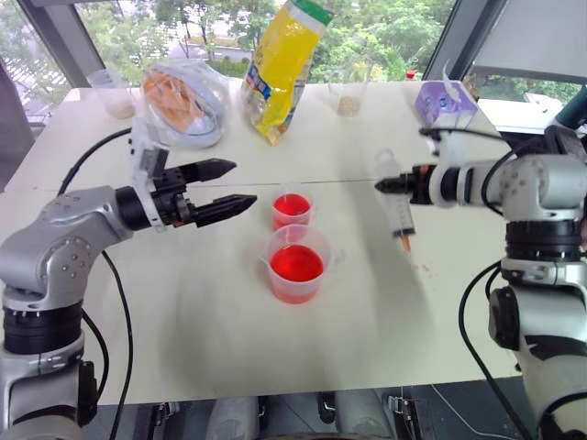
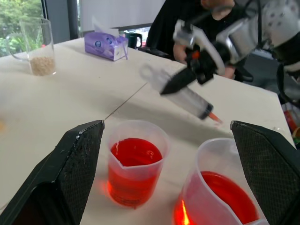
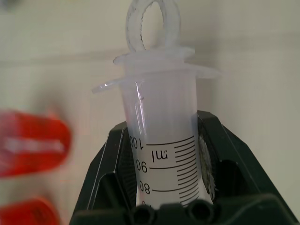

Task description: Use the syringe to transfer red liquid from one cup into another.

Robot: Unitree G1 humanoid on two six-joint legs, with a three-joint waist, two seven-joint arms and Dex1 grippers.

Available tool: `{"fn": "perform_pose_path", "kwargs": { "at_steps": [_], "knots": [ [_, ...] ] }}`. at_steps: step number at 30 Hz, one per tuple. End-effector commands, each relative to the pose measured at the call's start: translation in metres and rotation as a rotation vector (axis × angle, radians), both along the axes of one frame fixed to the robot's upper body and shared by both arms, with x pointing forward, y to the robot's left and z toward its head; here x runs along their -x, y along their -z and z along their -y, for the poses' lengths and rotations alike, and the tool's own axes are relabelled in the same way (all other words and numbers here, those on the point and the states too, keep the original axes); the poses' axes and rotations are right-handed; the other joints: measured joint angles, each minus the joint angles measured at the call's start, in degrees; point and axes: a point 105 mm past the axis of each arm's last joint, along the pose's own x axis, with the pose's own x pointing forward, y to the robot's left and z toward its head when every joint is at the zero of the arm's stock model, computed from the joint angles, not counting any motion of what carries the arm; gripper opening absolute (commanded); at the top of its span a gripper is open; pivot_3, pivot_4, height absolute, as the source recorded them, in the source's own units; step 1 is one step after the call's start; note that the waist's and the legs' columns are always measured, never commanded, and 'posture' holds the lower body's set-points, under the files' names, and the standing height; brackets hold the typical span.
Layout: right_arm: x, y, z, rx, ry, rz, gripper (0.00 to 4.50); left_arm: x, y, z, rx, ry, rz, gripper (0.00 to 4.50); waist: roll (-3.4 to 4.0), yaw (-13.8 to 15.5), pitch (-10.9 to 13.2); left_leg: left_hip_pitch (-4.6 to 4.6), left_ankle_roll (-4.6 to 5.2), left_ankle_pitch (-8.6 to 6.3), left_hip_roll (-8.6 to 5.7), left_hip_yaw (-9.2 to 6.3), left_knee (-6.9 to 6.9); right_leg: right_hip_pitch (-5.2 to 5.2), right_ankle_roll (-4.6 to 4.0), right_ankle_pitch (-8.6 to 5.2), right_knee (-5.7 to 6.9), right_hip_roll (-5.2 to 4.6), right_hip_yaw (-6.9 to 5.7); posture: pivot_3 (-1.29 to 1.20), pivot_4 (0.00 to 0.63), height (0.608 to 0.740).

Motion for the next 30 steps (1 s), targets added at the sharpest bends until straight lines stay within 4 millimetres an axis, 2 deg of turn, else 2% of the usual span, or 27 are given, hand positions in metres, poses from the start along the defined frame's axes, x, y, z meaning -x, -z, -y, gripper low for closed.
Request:
{"fn": "perform_pose_path", "kwargs": {
  "at_steps": [1, 6, 9, 15, 19, 23, 27, 30],
  "knots": [
    [-0.002, -0.006, 0.013, 0.06, 0.034, 0.04, 1.37, 0.008, -0.011, 0.003, 0.013, 0.01, 0.052, 4.45, 0.0, 0.1, 0.0, 0.0, 0.0, 0.0, 0.0, -0.01, 0.0, 0.0, 0.0, 0.0, 0.0, 0.02, 0.0, 0.0, 0.15, 0.74],
    [0.003, 0.02, 0.024, 0.107, 0.077, -0.027, 1.37, 0.012, -0.01, 0.005, 0.023, 0.012, 0.044, 4.45, -0.01, 0.3, 0.0, 0.0, 0.0, 0.0, 0.01, -0.02, 0.01, 0.01, 0.0, 0.0, -0.01, 0.04, 0.0, 0.0, 0.15, 0.74],
    [0.002, 0.026, 0.028, 0.12, 0.097, -0.03, 1.37, 0.014, -0.006, 0.006, 0.007, 0.02, 0.036, 4.45, -0.02, 0.2, 0.0, 0.0, 0.0, 0.0, 0.0, -0.01, 0.01, 0.02, 0.01, 0.0, -0.02, 0.04, 0.0, 0.0, 0.15, 0.74],
    [0.0, 0.021, 0.029, 0.106, 0.1, -0.011, 4.37, 0.019, 0.0, 0.005, -0.033, 0.042, 0.026, 4.5, -0.02, 0.2, 0.0, 0.0, 0.0, 0.0, 0.0, -0.01, 0.02, 0.02, 0.0, 0.0, -0.02, 0.06, 0.0, 0.0, 0.15, 0.74],
    [0.001, 0.008, 0.031, 0.115, 0.083, 0.029, 4.45, 0.021, 0.002, 0.004, -0.045, 0.041, 0.019, 4.5, -0.01, 0.2, 0.0, 0.0, 0.0, 0.0, 0.01, -0.02, 0.02, 0.02, 0.0, -0.01, -0.02, 0.08, 0.0, 0.0, 0.15, 0.74],
    [0.015, -0.031, 0.023, 0.143, -0.071, 0.179, 4.45, 0.028, 0.004, -0.004, -0.074, 0.031, 0.003, 4.5, 0.04, 0.3, 0.0, -0.02, 0.01, -0.01, 0.02, -0.02, 0.0, -0.01, 0.01, -0.01, -0.03, 0.08, 0.01, 0.0, 0.15, 0.74],
    [0.043, -0.062, -0.003, 0.106, -0.287, 0.308, 4.45, 0.033, 0.003, -0.011, -0.089, 0.023, -0.007, 4.5, 0.02, 0.2, 0.0, -0.02, 0.02, -0.02, 0.04, -0.06, 0.0, -0.01, 0.02, -0.02, -0.06, 0.1, 0.0, 0.0, 0.15, 0.74],
    [0.07, -0.077, -0.019, 0.095, -0.458, 0.39, 4.45, 0.037, 0.005, -0.014, -0.1, 0.022, -0.018, 4.5, 0.02, 0.3, 0.0, 0.0, 0.02, -0.02, 0.06, -0.07, 0.0, 0.0, 0.02, -0.02, -0.06, 0.11, 0.0, 0.0, 0.15, 0.74]
  ]
}}
